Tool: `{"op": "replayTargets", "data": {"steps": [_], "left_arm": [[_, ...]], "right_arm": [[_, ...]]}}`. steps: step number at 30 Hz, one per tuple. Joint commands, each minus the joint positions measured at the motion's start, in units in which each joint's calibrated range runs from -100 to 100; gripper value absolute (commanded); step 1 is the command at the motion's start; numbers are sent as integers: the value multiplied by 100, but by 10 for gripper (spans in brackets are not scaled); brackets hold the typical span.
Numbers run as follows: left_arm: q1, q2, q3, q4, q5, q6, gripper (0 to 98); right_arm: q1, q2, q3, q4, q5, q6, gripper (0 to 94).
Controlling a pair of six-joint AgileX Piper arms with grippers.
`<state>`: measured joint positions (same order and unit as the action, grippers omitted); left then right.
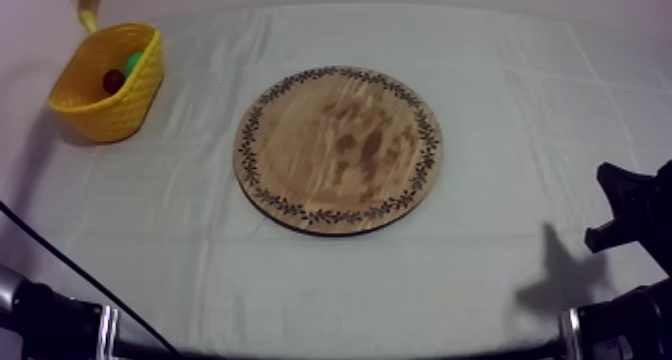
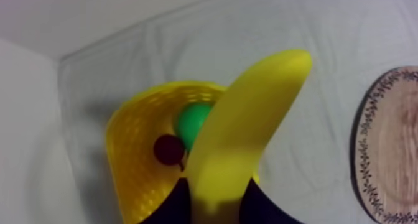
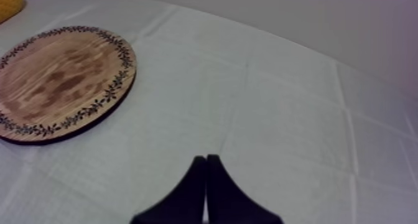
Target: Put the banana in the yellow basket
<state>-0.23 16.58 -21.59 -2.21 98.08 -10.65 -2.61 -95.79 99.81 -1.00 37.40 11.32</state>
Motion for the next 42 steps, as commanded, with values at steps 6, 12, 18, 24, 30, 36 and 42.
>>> {"op": "replayTargets", "data": {"steps": [6,12,18,24,30,36,42], "left_arm": [[-184,119,519,57,-338,-31,593],[-231,-207,1094,132,-560,12,802],[-212,-917,1348,121,-608,77,814],[-170,-1913,1703,116,-917,122,740],[-72,-3064,2681,147,-1825,309,586],[-32,-4218,4183,239,-3063,542,297],[-64,-5270,5753,265,-4050,615,64]], "right_arm": [[1,3,-3,0,2,-1,2],[1,3,-3,0,2,-1,2],[1,3,-3,0,2,-1,2],[1,3,-3,0,2,-1,2],[1,3,-3,0,2,-1,2],[1,3,-3,0,2,-1,2],[1,3,-3,0,2,-1,2]]}}
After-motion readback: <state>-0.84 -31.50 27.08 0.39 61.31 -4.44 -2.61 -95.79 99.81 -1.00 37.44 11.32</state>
